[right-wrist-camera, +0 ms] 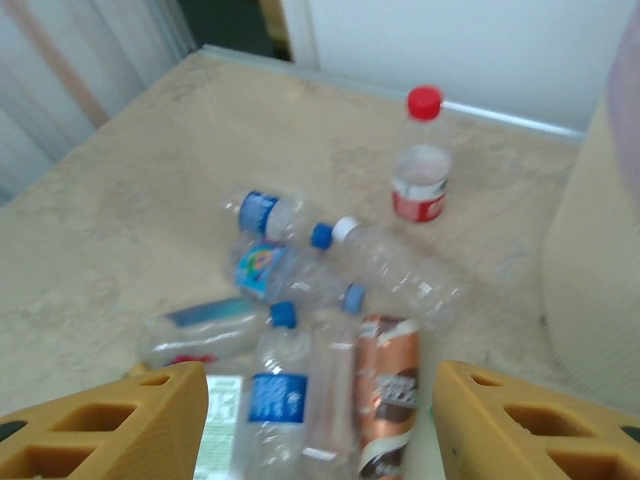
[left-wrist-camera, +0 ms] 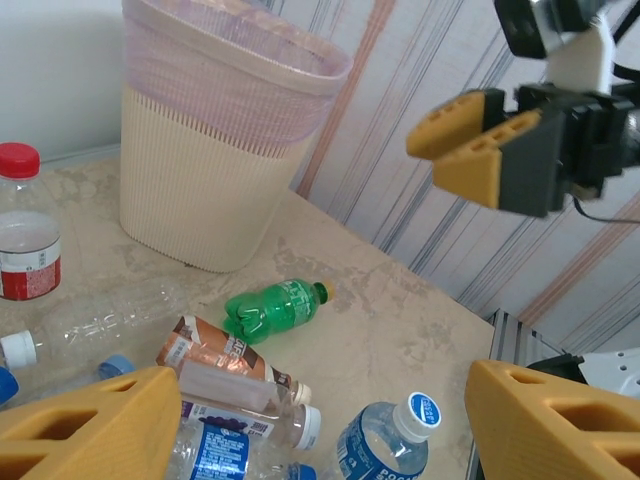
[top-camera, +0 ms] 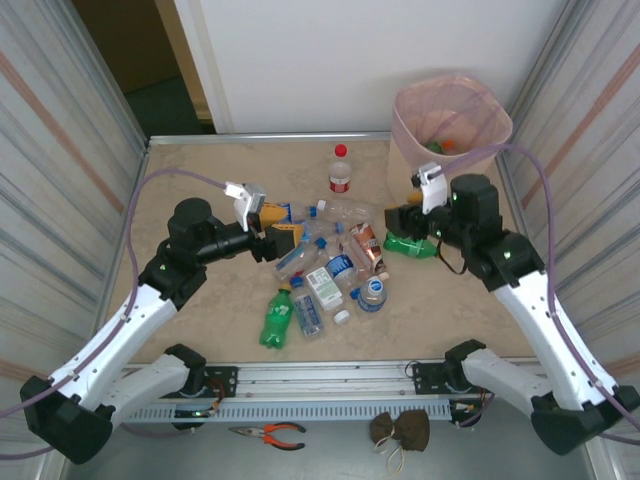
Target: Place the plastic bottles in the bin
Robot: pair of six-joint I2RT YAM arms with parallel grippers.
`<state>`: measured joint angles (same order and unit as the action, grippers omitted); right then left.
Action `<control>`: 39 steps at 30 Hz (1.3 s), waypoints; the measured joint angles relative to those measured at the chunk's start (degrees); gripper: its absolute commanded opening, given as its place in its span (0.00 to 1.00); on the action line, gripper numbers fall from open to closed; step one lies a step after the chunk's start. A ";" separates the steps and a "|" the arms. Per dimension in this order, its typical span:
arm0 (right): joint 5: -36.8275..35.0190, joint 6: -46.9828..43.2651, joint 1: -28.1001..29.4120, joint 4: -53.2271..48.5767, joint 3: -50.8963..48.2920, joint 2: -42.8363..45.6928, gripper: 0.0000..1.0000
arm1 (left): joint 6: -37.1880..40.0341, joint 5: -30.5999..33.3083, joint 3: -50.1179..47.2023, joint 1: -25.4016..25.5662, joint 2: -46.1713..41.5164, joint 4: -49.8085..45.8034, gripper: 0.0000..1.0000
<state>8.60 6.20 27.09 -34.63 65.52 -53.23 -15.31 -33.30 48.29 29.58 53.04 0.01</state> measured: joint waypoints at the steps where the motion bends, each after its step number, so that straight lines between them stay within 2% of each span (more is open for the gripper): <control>1: -1.31 2.08 2.16 -0.66 -0.92 1.05 0.59 | 0.00 0.00 -0.24 0.00 0.00 0.04 0.75; 7: -11.28 16.20 16.41 -7.45 -3.19 1.75 0.59 | -0.44 0.00 -1.16 0.00 0.02 0.24 0.75; 11: -17.81 26.14 24.33 -13.77 -3.17 -2.51 0.59 | -0.79 0.00 -1.20 0.00 0.04 0.24 0.75; 13: -20.04 31.15 26.40 -17.20 -2.97 -5.62 0.58 | -0.98 0.00 -1.22 0.00 0.04 0.24 0.76; 17: -21.70 39.56 27.58 -23.04 -2.67 -10.80 0.58 | -1.03 0.13 -1.62 0.00 0.04 0.28 0.76; 22: -22.10 45.42 29.05 -26.40 -2.67 -11.78 0.58 | -1.09 0.42 -3.08 0.00 0.79 0.31 0.76; 28: -22.08 47.39 29.20 -27.41 -2.14 -12.33 0.57 | -1.29 0.44 -4.09 0.00 1.44 0.31 0.76; 39: -21.86 46.97 29.20 -27.80 1.25 -18.71 0.52 | -1.29 1.49 -4.11 0.00 1.36 0.28 0.76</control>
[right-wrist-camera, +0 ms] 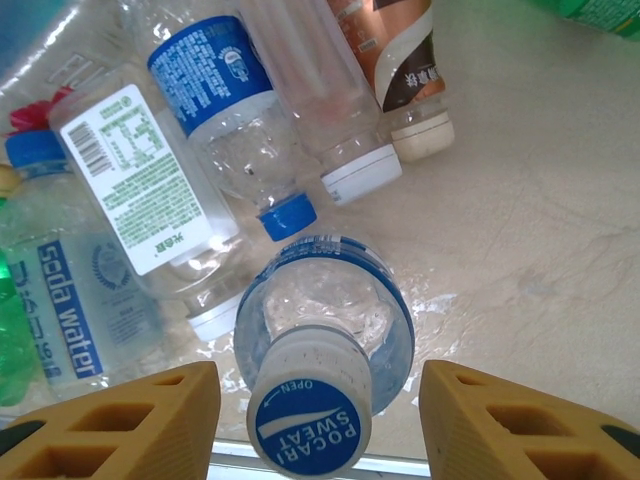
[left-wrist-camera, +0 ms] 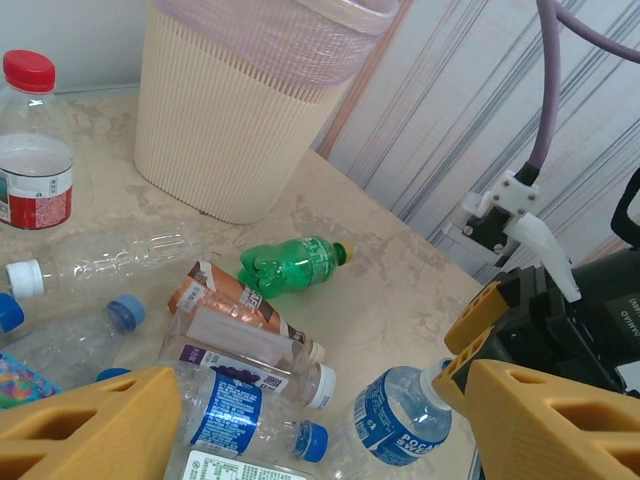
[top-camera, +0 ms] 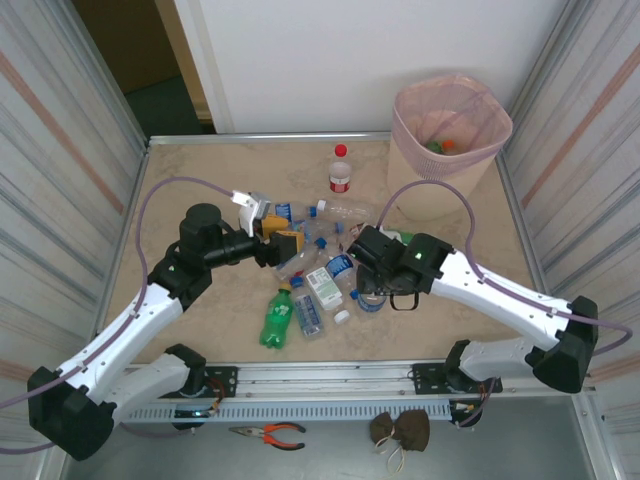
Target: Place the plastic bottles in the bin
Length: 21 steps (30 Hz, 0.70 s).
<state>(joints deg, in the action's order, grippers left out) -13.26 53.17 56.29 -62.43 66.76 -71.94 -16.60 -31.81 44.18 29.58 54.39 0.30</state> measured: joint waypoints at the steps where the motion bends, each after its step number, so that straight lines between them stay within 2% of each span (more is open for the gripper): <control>1: 0.00 -0.09 0.00 -0.02 0.00 -0.44 0.51 | 0.02 0.07 -0.09 0.00 -0.09 0.00 0.76; 7: 0.00 -0.96 0.00 -0.02 0.00 -1.66 0.46 | -0.02 0.48 -0.94 0.00 -0.39 -0.02 0.76; 21: 0.28 -1.33 0.00 0.00 0.00 -2.34 0.42 | -0.20 1.49 -1.01 0.00 -0.42 -0.02 0.76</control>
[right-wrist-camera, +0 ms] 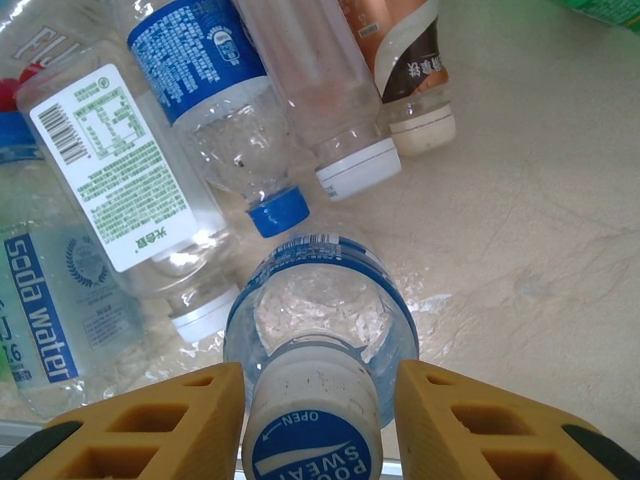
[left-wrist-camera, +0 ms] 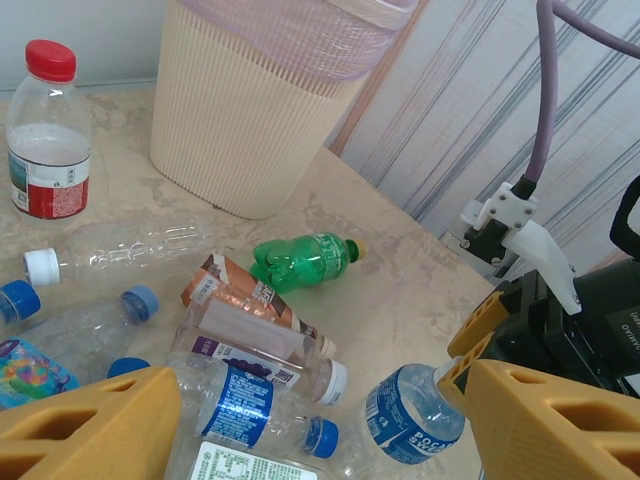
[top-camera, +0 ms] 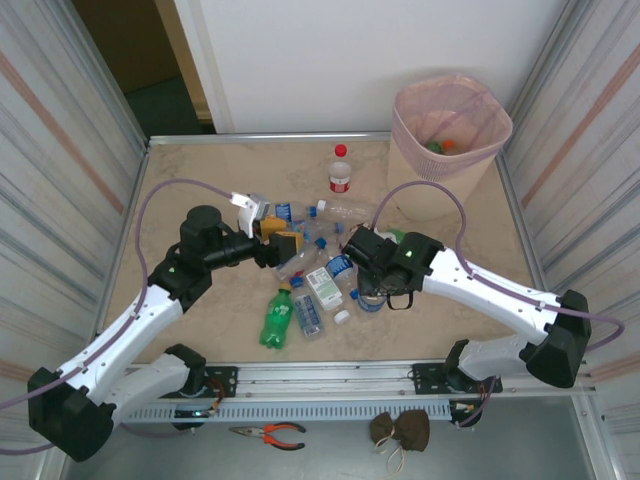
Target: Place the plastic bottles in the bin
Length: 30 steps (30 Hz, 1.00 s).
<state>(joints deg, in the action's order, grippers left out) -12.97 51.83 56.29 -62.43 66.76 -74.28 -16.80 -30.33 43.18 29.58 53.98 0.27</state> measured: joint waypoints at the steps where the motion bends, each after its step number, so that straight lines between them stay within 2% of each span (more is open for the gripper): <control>1: 0.17 0.00 0.00 0.00 0.00 -0.15 0.42 | 0.00 0.02 -0.02 0.00 0.00 0.00 0.76; 13: 0.79 -0.48 0.00 -0.22 0.15 -0.37 0.29 | 0.00 0.33 -0.24 0.00 0.00 0.00 0.76; 22: 0.81 -2.14 -0.66 -2.62 3.34 0.59 0.26 | 0.00 0.50 -0.26 0.00 -0.90 -0.02 0.76; 30: 2.51 -7.43 -9.40 -5.86 10.34 6.12 0.25 | 0.00 1.73 -0.42 0.00 -2.16 -0.02 0.76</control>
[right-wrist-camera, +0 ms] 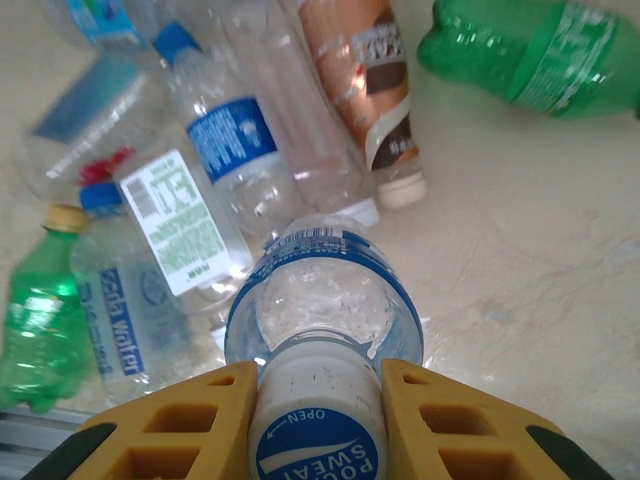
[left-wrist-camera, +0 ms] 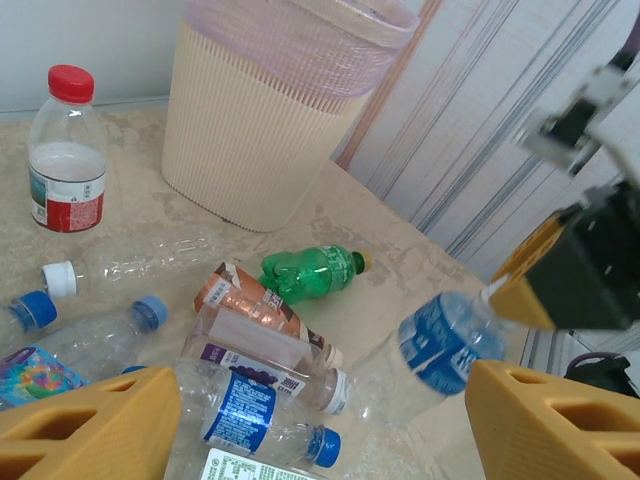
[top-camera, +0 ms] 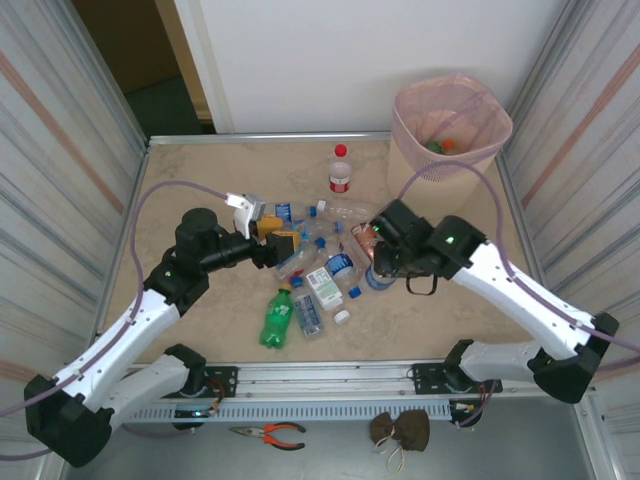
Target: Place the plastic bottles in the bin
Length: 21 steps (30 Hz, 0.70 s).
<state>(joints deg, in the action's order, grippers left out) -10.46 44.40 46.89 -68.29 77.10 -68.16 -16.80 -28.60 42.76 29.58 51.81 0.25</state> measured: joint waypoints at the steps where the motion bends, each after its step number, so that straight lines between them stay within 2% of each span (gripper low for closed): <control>1: 0.57 -0.92 -1.77 -0.33 1.33 0.46 0.25 | 0.00 0.13 0.00 0.00 -0.04 0.00 0.76; 11: 9.46 -12.90 -20.65 -0.85 20.87 -1.05 0.24 | 0.00 1.33 0.02 0.00 -0.52 -0.04 0.76; 21: 21.05 -18.51 -36.20 4.22 41.46 -11.89 0.21 | 0.07 2.80 1.49 0.00 -2.01 -1.79 0.76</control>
<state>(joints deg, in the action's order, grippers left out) 10.59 25.89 10.70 -64.07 118.56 -80.05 -16.73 -25.80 44.25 29.58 49.80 -1.54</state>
